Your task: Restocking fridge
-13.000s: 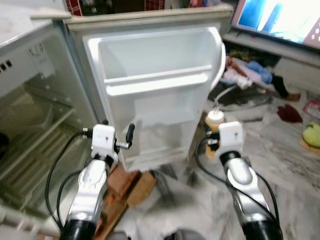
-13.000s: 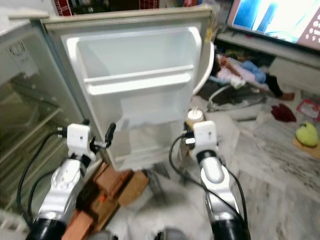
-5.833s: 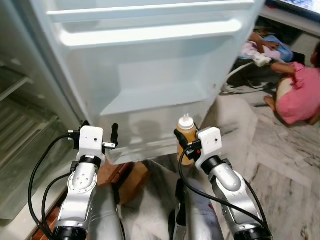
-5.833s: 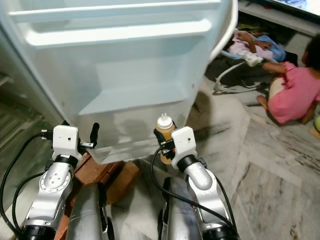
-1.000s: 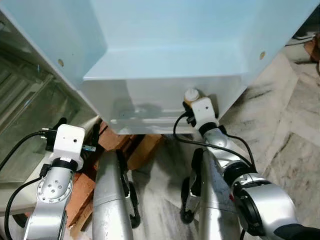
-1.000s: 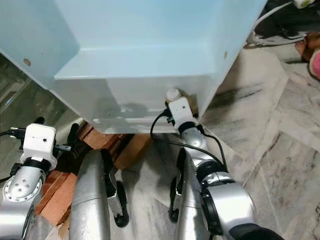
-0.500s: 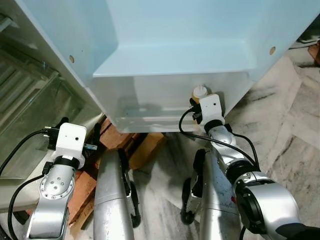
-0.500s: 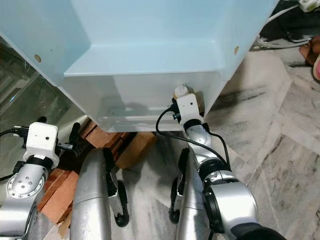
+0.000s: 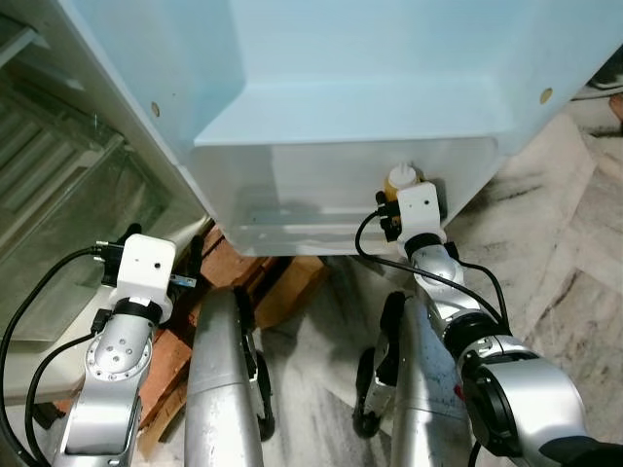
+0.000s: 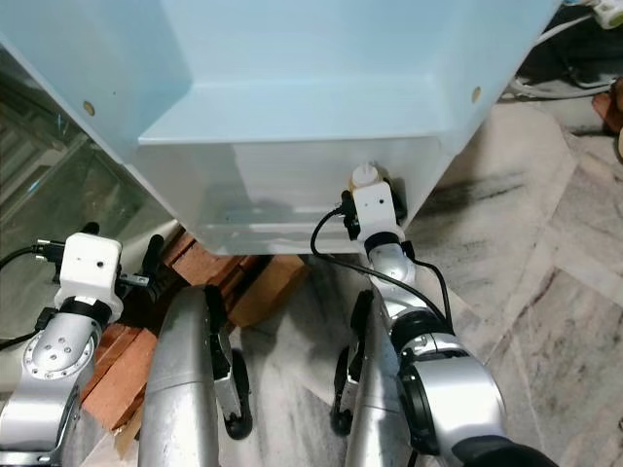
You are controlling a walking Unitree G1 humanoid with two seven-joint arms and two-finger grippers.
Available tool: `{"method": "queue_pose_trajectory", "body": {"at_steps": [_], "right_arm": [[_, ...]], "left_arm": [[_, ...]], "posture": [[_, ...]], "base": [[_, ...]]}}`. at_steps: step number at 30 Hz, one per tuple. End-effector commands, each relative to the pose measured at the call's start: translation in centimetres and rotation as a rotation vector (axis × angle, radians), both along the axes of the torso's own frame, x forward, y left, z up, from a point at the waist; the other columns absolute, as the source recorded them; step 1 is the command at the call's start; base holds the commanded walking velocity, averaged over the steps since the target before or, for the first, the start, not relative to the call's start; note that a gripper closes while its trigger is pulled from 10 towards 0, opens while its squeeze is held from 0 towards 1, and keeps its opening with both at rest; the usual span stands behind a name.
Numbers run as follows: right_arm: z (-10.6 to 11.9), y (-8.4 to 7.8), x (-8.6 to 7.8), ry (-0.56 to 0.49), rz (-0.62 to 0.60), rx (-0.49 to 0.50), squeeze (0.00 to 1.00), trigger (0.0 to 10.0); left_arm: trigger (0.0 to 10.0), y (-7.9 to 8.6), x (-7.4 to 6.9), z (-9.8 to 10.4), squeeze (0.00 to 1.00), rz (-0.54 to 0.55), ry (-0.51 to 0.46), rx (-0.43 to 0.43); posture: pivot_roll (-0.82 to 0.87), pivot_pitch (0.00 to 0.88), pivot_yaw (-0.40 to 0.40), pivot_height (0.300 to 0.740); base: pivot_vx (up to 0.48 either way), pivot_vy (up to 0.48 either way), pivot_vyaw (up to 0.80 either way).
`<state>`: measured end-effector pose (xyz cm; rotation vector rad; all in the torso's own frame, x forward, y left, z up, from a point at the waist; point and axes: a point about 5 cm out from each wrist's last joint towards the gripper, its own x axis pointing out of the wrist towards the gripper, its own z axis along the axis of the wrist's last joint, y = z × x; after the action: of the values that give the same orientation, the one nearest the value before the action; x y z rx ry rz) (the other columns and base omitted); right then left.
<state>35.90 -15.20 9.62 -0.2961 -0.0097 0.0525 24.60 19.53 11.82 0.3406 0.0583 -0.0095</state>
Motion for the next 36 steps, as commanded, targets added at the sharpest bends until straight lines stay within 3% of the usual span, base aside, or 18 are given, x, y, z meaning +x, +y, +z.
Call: {"method": "queue_pose_trajectory", "body": {"at_steps": [1, 6, 16, 17, 18, 19, 20, 23, 24, 26, 28, 30, 36], "right_arm": [[-0.8, -2.9, -0.7, 0.015, -0.141, 0.012, 1.00, 10.0], [-1.5, -3.0, -1.3, 0.026, -0.178, 0.005, 1.00, 10.0], [-2.4, -6.1, -2.4, 0.061, -0.379, -0.015, 1.00, 10.0], [-2.3, -6.2, -2.5, 0.058, -0.392, -0.009, 0.87, 10.0], [-2.3, -6.3, -2.5, 0.056, -0.400, -0.004, 0.87, 10.0], [-2.2, -6.5, -2.6, 0.044, -0.411, 0.022, 0.36, 10.0], [-1.9, -6.3, -2.6, 0.022, -0.396, 0.062, 0.02, 10.0], [-0.9, -5.1, -2.5, -0.079, -0.296, 0.163, 0.00, 10.0], [-0.2, -4.0, -2.5, -0.119, -0.202, 0.274, 0.00, 10.0], [-0.1, -3.7, -2.5, -0.127, -0.176, 0.298, 0.00, 10.0], [0.9, -3.4, -2.3, -0.172, -0.142, 0.292, 0.00, 10.0], [2.5, -3.4, -2.0, -0.251, -0.131, 0.161, 0.00, 10.0], [5.5, -3.3, -1.2, -0.365, -0.129, 0.099, 0.00, 10.0]], "left_arm": [[10.0, 0.2, -0.2, -0.6, 0.00, 0.004, 0.021, 0.002], [10.0, 0.0, 0.1, -0.5, 0.00, 0.000, 0.014, -0.004], [10.0, -0.1, 0.3, -0.5, 0.00, -0.002, 0.003, -0.009], [10.0, 0.0, 0.3, -0.5, 0.00, -0.001, 0.003, -0.009], [10.0, 0.0, 0.2, -0.5, 0.00, -0.001, 0.002, -0.008], [10.0, 0.0, 0.3, -0.5, 0.00, 0.000, 0.001, -0.008], [10.0, 0.0, 0.3, -0.5, 0.00, 0.000, -0.001, -0.008], [10.0, 0.0, 0.5, -0.4, 0.00, -0.001, -0.007, -0.012], [10.0, -0.1, 0.6, -0.4, 0.00, -0.004, -0.011, -0.022], [10.0, -0.2, 0.7, -0.4, 0.00, -0.005, -0.011, -0.024], [10.0, -0.3, 0.8, -0.4, 0.00, -0.005, -0.013, -0.032], [10.0, -0.4, 0.8, -0.5, 0.00, -0.009, -0.012, -0.032], [10.0, -0.6, 1.0, -0.6, 0.00, -0.011, -0.013, -0.037]], "posture": [[0.17, 0.278, 0.037, 0.511], [0.16, 0.266, 0.040, 0.511], [0.16, 0.254, 0.043, 0.511], [0.16, 0.252, 0.044, 0.511], [0.16, 0.252, 0.044, 0.511], [0.16, 0.247, 0.044, 0.511], [0.16, 0.247, 0.044, 0.511], [0.15, 0.241, 0.048, 0.511], [0.15, 0.240, 0.050, 0.511], [0.15, 0.240, 0.050, 0.511], [0.15, 0.239, 0.051, 0.511], [0.14, 0.236, 0.051, 0.511], [0.14, 0.228, 0.046, 0.511]], "base": [[0.000, 0.000, 0.00], [0.000, 0.000, 0.00], [0.000, 0.000, 0.00], [0.000, 0.000, 0.00], [0.000, 0.000, 0.00], [0.000, 0.000, 0.00], [0.000, 0.000, 0.00], [0.000, 0.000, 0.00], [0.000, 0.000, 0.00], [0.000, 0.000, 0.00], [0.000, 0.000, 0.00], [0.000, 0.000, 0.00], [0.000, 0.000, 0.00]]}}
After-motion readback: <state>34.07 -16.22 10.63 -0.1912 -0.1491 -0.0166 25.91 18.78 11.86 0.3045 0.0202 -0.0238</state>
